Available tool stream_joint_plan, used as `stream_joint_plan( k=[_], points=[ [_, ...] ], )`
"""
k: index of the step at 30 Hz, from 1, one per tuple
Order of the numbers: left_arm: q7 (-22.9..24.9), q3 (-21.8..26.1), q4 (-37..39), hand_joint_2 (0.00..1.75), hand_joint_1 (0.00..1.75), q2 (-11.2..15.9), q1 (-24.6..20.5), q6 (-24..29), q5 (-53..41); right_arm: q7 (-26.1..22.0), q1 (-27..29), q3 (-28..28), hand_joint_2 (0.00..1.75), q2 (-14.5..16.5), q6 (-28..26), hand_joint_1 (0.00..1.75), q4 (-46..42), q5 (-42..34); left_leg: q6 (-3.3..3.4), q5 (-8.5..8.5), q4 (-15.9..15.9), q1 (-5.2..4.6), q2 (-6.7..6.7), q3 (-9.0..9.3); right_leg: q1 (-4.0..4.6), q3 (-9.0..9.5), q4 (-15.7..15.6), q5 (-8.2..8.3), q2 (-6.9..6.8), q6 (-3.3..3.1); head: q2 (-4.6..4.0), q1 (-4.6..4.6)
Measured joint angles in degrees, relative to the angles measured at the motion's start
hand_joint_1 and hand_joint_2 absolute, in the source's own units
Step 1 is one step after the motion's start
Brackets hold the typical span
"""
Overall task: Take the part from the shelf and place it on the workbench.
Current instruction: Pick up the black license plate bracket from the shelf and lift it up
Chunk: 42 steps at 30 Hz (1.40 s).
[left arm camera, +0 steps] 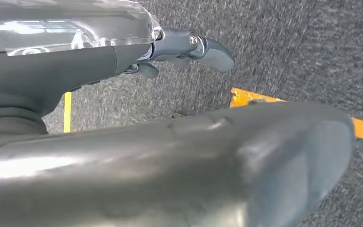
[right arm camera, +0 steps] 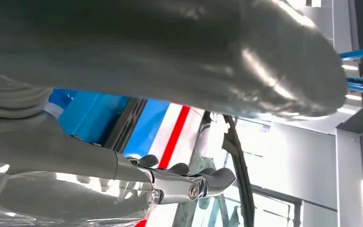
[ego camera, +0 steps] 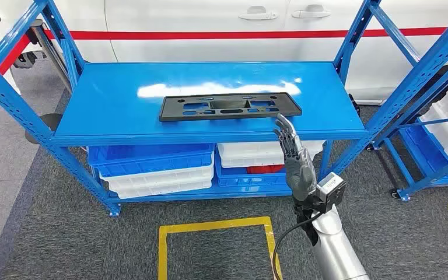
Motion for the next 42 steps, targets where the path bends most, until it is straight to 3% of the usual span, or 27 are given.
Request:
stream_joint_plan(
  k=[2, 4, 5, 6, 8, 10, 12, 14, 15, 16, 17, 19, 20, 21, 24, 26, 29, 30, 31, 32, 33, 35, 37, 40, 42],
  points=[
    [-0.01, 0.00, 0.00, 0.00, 0.00, -0.02, 0.06, -0.04, -0.02, -0.02, 0.03, -0.01, 0.00, -0.01, -0.02, 0.00, -0.01, -0.01, -0.09, -0.72, -0.02, -0.09, 0.02, 1.03, 0.14, 0.87, -3.70, 2.62, 0.00, -0.38, 0.00, 0.00],
    [-0.01, 0.00, 0.02, 0.00, 0.00, -0.13, 0.12, -0.09, -0.04, -0.04, 0.13, -0.02, 0.00, -0.02, -0.06, 0.00, -0.01, -0.01, -0.36, -2.14, -0.07, -0.26, -0.03, 2.71, 0.63, 2.48, -10.70, 8.31, -0.01, -1.34, 0.00, 0.00],
    [-0.02, -0.01, 0.04, 0.00, 0.00, -0.19, 0.04, -0.11, -0.05, -0.04, 0.25, -0.04, 0.00, -0.04, -0.09, 0.00, -0.01, -0.01, -0.61, -2.87, -0.17, -0.36, -0.06, 3.39, 0.90, 3.16, -13.05, 10.19, 0.01, -1.71, 0.00, 0.00],
    [-0.04, -0.01, 0.05, 0.00, 0.00, -0.23, -0.03, -0.11, -0.07, -0.04, 0.38, -0.05, 0.00, -0.06, -0.10, 0.00, -0.05, -0.01, -0.90, -3.29, -0.14, -0.44, -0.10, 4.10, 1.08, 3.63, -14.25, 10.98, 0.07, -2.03, 0.00, 0.02],
    [-0.09, -0.02, 0.07, 0.00, 0.00, -0.22, -0.19, -0.11, -0.11, -0.07, 0.42, -0.07, 0.00, -0.09, -0.13, 0.00, -0.15, 0.00, -1.60, -3.31, 0.51, -0.54, -0.05, 4.96, 1.01, 4.82, -14.83, 10.32, 0.23, -2.46, 0.00, 0.02],
    [-0.13, -0.02, 0.07, 0.00, 0.00, -0.14, -0.36, -0.11, -0.13, -0.12, 0.23, -0.09, 0.00, -0.15, -0.14, 0.00, -0.24, -0.01, -2.09, -2.91, 3.86, -0.43, 0.09, 3.83, 0.77, 6.34, -15.39, 9.73, 0.28, -3.05, 0.00, 0.01],
    [-0.19, -0.02, 0.08, 0.00, 0.00, -0.08, -0.50, -0.16, -0.22, -0.14, 0.25, -0.11, 0.00, -0.21, -0.16, 0.00, -0.27, -0.01, -2.52, -4.42, 10.10, -0.27, 0.17, -0.04, 0.70, 7.61, -15.63, 8.87, 0.23, -3.50, 0.00, 0.00],
    [-0.27, -0.03, 0.09, 0.00, 0.00, -0.09, -0.33, -0.21, -0.40, -0.14, 0.41, -0.11, 0.00, -0.23, -0.17, 0.00, -0.25, 0.03, -3.02, -7.83, 15.12, -0.14, 0.18, -4.59, 0.70, 8.82, -15.63, 7.76, 0.26, -3.68, 0.00, -0.01],
    [-0.32, -0.04, 0.09, 0.00, 0.00, -0.08, -0.19, -0.22, -0.48, -0.15, 0.54, -0.11, 0.00, -0.23, -0.18, 0.00, -0.25, 0.05, -3.15, -9.05, 15.70, -0.07, 0.19, -6.14, 0.70, 9.55, -15.63, 7.14, 0.34, -3.66, 0.00, -0.01],
    [-0.37, -0.04, 0.09, 0.00, 0.00, -0.06, -0.07, -0.22, -0.50, -0.16, 0.67, -0.11, 0.00, -0.23, -0.22, 0.00, -0.24, 0.07, -3.16, -9.09, 14.73, -0.02, 0.19, -6.95, 0.69, 10.35, -15.63, 6.51, 0.42, -3.60, 0.00, -0.01],
    [-0.44, -0.04, 0.09, 0.00, 0.00, -0.03, 0.01, -0.21, -0.54, -0.18, 0.81, -0.11, 0.00, -0.23, -0.28, 0.00, -0.25, 0.07, -3.01, -7.44, 12.25, 0.00, 0.19, -7.09, 0.70, 11.22, -15.63, 5.88, 0.48, -3.49, 0.00, -0.01],
    [-0.56, -0.04, 0.09, 0.00, 0.00, 0.05, 0.17, -0.21, -0.61, -0.21, 1.06, -0.11, 0.00, -0.23, -0.43, 0.00, -0.25, 0.07, -2.45, -1.19, 5.66, -0.15, 0.21, -6.50, 0.78, 12.67, -15.54, 4.68, 0.56, -3.17, 0.00, 0.00],
    [-0.60, -0.05, 0.09, 0.00, 0.00, 0.09, 0.22, -0.21, -0.65, -0.24, 1.18, -0.11, 0.00, -0.23, -0.47, 0.00, -0.26, 0.08, -2.13, 0.96, 3.32, -0.28, 0.20, -6.15, 0.86, 13.17, -15.53, 4.11, 0.65, -2.87, 0.00, 0.01],
    [-0.61, -0.07, 0.09, 0.00, 0.00, 0.13, 0.29, -0.21, -0.67, -0.26, 1.31, -0.13, 0.00, -0.23, -0.50, 0.00, -0.30, 0.10, -1.76, 2.16, 1.95, -0.39, 0.18, -5.88, 0.93, 13.66, -15.40, 3.75, 0.73, -2.52, 0.00, 0.01],
    [-0.63, -0.11, 0.11, 0.00, 0.00, 0.10, 0.23, -0.22, -0.70, -0.45, 1.42, -0.20, 0.00, -0.28, -0.51, 0.00, -0.56, 0.20, -0.61, 3.08, 0.92, -0.22, 0.16, -4.44, 1.04, 14.60, -14.32, 3.27, 0.82, -1.40, 0.00, 0.01],
    [-0.66, -0.14, 0.11, 0.00, 0.00, 0.06, 0.02, -0.21, -0.70, -0.53, 1.26, -0.20, 0.00, -0.35, -0.49, 0.00, -0.71, 0.25, -0.11, 3.43, 0.68, -0.02, 0.25, -3.48, 0.87, 13.25, -11.19, 1.57, 0.64, -0.74, 0.00, 0.01],
    [-0.55, -0.15, 0.11, 0.00, 0.00, 0.08, -0.25, -0.06, -0.64, -0.44, 1.06, -0.13, 0.00, -0.45, -0.45, 0.00, -0.73, 0.32, 0.11, 2.94, 0.61, -0.01, 0.21, -3.18, 0.27, 7.17, -2.28, -2.77, 0.44, 0.10, 0.00, 0.01],
    [-0.44, -0.14, 0.11, 0.00, 0.00, 0.09, -0.24, 0.01, -0.60, -0.33, 1.01, -0.08, 0.00, -0.46, -0.45, 0.00, -0.72, 0.33, 0.07, 2.69, 0.62, -0.01, 0.16, -3.05, 0.08, 5.58, -0.85, -2.94, 0.40, 0.29, 0.00, 0.01],
    [-0.34, -0.14, 0.11, 0.00, 0.00, 0.10, -0.21, 0.06, -0.56, -0.21, 0.91, 0.00, 0.00, -0.47, -0.44, 0.00, -0.72, 0.34, -0.01, 2.42, 0.64, 0.00, 0.12, -2.82, -0.08, 4.87, -1.20, -1.93, 0.32, 0.40, 0.00, 0.01],
    [-0.23, -0.13, 0.11, 0.00, 0.00, 0.10, -0.17, 0.08, -0.54, -0.11, 0.74, 0.10, 0.00, -0.47, -0.44, 0.00, -0.72, 0.36, -0.12, 2.11, 0.64, 0.01, 0.10, -2.44, -0.20, 5.20, -3.62, 0.37, 0.24, 0.42, 0.00, 0.01],
    [-0.16, -0.13, 0.11, 0.00, 0.00, 0.09, -0.14, 0.09, -0.52, -0.04, 0.52, 0.22, 0.00, -0.48, -0.43, 0.00, -0.72, 0.38, -0.29, 1.75, 0.61, 0.03, 0.08, -2.02, -0.26, 6.19, -7.41, 3.26, 0.14, 0.30, 0.00, 0.02],
    [-0.08, -0.13, 0.11, 0.00, 0.00, 0.06, -0.25, 0.11, -0.52, -0.01, 0.08, 0.38, 0.00, -0.49, -0.42, 0.00, -0.68, 0.41, -0.78, 1.26, 0.43, 0.05, 0.06, -1.38, 0.00, 7.90, -13.32, 6.11, -0.03, -0.30, 0.00, 0.02],
    [-0.04, -0.13, 0.11, 0.00, 0.00, 0.04, -0.34, 0.16, -0.53, -0.01, -0.13, 0.50, 0.00, -0.51, -0.40, 0.00, -0.64, 0.43, -1.54, 1.15, 0.37, 0.02, 0.05, -1.09, 0.41, 8.20, -14.81, 6.35, -0.10, -1.23, 0.00, 0.03],
    [0.01, -0.13, 0.11, 0.00, 0.00, 0.08, -0.41, 0.27, -0.52, 0.02, -0.33, 0.78, 0.00, -0.60, -0.38, 0.00, -0.71, 0.74, -2.43, 0.75, 1.98, 0.01, 0.13, -1.25, 0.22, 9.28, -15.63, 7.04, -0.03, -2.34, 0.00, 0.03],
    [0.03, -0.13, 0.11, 0.00, 0.00, 0.10, -0.51, 0.39, -0.52, 0.13, -0.56, 1.33, 0.00, -0.64, -0.84, 0.00, -0.78, 1.97, -2.65, -1.37, 6.91, 0.12, 0.20, -3.88, 0.12, 10.10, -16.01, 6.84, -0.09, -2.93, 0.00, 0.03]
  ],
)
